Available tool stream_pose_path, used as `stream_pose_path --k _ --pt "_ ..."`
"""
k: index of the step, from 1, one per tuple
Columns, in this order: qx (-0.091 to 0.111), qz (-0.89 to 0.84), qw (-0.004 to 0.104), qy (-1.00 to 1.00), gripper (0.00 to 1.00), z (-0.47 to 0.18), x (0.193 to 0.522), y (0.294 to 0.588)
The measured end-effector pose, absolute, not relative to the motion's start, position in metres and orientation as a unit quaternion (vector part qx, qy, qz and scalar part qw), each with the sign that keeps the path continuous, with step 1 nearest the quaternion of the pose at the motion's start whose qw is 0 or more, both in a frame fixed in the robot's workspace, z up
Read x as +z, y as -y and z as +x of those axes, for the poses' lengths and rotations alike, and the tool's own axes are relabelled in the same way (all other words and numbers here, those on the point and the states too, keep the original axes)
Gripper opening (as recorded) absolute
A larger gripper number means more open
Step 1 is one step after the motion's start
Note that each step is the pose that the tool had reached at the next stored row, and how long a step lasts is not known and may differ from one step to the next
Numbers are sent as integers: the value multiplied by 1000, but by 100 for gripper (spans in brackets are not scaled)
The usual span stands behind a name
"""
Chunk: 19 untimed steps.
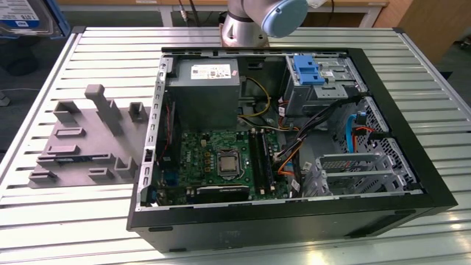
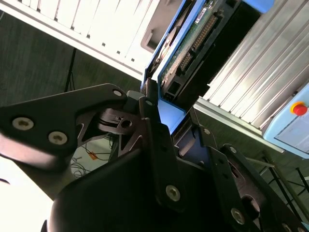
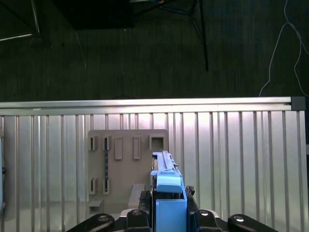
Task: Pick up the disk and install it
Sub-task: 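Pick up the disk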
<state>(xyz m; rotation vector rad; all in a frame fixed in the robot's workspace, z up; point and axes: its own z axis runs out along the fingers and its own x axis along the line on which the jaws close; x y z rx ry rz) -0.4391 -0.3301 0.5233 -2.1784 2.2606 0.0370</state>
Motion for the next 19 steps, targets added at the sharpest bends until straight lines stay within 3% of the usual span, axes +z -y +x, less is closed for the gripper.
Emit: stream_pose_path --k 19 --pt "12 -694 1 -720 36 -436 523 335"
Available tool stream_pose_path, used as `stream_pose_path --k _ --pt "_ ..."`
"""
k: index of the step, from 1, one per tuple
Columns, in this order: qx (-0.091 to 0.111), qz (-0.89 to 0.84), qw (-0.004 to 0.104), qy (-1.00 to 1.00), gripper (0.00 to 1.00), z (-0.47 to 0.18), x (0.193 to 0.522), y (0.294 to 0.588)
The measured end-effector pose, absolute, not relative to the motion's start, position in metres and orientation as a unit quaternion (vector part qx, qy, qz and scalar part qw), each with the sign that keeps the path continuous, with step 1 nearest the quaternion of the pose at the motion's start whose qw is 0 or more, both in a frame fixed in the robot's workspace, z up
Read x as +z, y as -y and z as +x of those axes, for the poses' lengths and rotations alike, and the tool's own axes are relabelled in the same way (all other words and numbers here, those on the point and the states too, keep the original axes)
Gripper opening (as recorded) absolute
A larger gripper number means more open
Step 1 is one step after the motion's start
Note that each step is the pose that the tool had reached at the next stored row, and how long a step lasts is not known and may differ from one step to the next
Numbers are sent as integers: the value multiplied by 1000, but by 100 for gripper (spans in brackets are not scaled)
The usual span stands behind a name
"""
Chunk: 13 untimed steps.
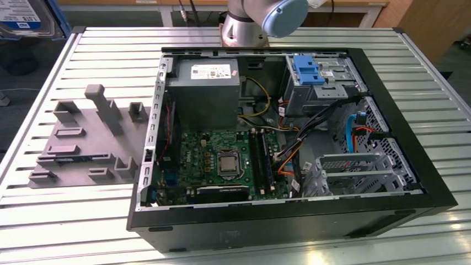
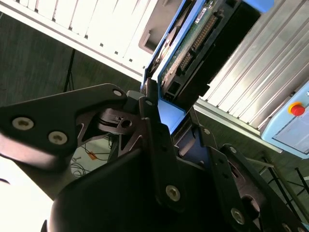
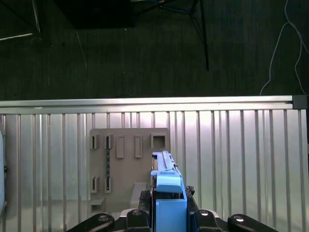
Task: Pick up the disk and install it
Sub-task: 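Pick up the disk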
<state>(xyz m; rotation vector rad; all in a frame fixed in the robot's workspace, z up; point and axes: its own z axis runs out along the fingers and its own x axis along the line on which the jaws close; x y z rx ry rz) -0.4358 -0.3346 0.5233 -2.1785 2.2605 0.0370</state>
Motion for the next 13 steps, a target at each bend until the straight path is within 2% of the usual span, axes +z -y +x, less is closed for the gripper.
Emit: stream_pose_path --k 13 --pt "12 -694 1 -720 36 -426 523 337"
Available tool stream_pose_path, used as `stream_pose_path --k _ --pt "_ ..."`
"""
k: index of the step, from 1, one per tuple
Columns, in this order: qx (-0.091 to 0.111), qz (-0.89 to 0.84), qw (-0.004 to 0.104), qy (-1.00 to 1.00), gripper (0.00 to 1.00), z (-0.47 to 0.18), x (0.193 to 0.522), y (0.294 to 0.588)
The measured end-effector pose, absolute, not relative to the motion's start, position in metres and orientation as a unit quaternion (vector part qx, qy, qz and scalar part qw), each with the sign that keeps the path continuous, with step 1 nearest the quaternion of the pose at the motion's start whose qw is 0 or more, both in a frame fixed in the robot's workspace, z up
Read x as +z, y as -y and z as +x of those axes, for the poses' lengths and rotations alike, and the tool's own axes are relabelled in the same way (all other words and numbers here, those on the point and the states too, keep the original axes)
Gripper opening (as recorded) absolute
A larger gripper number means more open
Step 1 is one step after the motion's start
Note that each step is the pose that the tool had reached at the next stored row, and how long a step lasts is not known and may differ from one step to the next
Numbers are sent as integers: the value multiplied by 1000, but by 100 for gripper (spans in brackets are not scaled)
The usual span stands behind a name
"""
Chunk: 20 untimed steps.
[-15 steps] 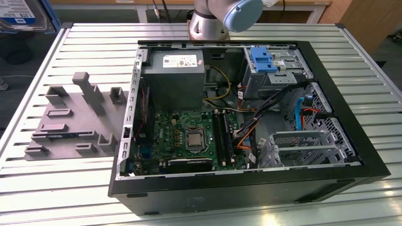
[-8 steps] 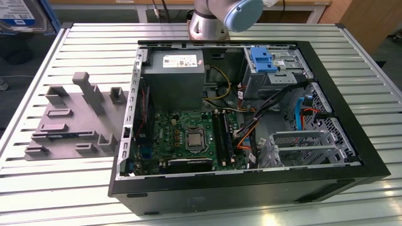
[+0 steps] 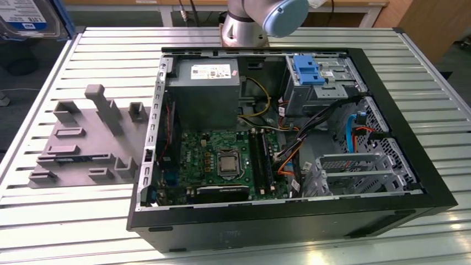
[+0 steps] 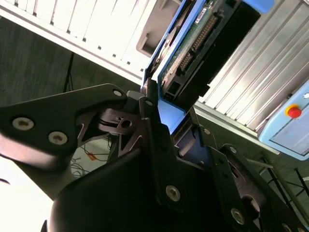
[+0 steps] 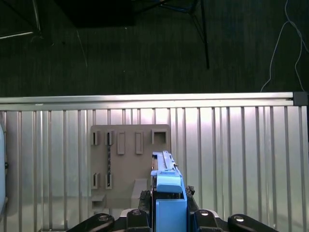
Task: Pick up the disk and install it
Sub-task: 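Pick up the disk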
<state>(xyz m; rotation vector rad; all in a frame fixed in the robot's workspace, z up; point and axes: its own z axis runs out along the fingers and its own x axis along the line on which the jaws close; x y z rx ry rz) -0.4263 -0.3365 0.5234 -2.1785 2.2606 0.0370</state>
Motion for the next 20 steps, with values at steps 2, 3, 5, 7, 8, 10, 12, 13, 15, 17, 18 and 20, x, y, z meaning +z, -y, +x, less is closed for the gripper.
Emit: stream_pose_path --k 2,3,5,7,8,10,12,13,15,17,18,20 --pt "12 -694 1 -720 36 -425 523 337" --pt "12 -694 1 -720 36 -425 523 338" --pt "12 -694 1 -720 36 -425 523 340" --pt "12 -694 1 -720 36 -425 523 342" --pt "12 -694 1 -720 36 -425 523 344" --pt "12 -694 1 -720 36 -425 523 346" --pt "12 -694 1 -720 36 -424 523 347" --pt "12 -694 1 -720 36 -424 523 347" --pt "12 -694 1 -720 36 -423 523 347" --pt "12 -694 1 -720 36 -421 523 347" --pt "12 -694 1 -720 36 -420 523 347" --pt "12 -694 1 -720 36 -418 523 347"
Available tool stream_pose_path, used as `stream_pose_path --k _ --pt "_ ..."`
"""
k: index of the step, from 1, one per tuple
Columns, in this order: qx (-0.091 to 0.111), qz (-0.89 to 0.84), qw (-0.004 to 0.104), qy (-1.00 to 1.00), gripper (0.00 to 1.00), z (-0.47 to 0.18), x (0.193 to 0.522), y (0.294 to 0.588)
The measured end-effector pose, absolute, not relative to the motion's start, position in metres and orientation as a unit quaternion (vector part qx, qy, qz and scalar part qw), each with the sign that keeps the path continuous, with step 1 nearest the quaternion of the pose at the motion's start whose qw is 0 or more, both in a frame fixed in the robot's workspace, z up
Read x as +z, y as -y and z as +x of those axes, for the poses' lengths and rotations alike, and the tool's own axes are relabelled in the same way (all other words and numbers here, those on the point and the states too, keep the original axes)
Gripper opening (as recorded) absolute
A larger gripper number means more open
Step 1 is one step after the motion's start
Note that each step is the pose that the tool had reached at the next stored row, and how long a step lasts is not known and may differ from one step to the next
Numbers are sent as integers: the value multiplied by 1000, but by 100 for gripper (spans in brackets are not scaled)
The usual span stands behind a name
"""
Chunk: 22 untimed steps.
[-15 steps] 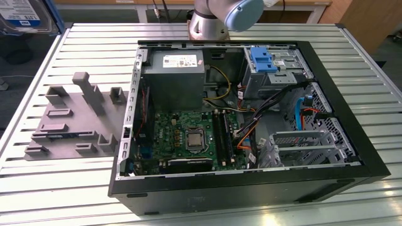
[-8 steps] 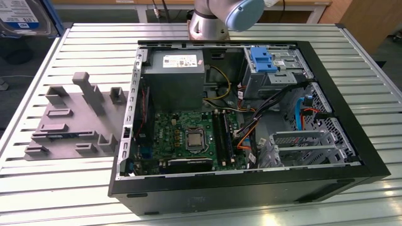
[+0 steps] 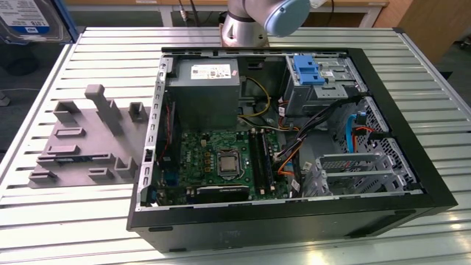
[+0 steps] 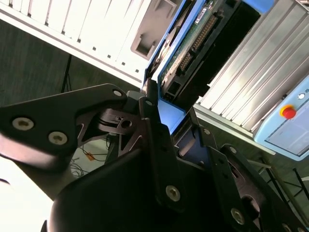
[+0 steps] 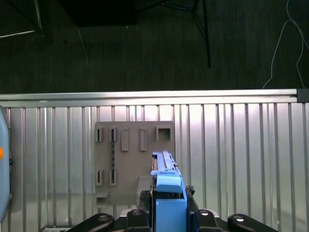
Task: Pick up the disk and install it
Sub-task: 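Pick up the disk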
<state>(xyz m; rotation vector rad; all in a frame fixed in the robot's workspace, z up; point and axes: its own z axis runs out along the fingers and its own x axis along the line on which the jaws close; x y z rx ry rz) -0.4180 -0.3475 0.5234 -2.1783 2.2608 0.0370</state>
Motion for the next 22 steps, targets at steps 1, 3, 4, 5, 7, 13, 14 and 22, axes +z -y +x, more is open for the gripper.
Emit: stream_pose_path --k 1,3,4,5,7,13,14,22 --pt "12 -694 1 -720 36 -417 523 347" --pt "12 -694 1 -720 36 -415 523 347" --pt "12 -694 1 -720 36 -414 523 347" --pt "12 -694 1 -720 36 -413 523 347" --pt "12 -694 1 -720 36 -411 523 347" --pt "12 -694 1 -720 36 -408 523 347" --pt "12 -694 1 -720 36 -407 523 347" --pt "12 -694 1 -720 36 -404 523 347"
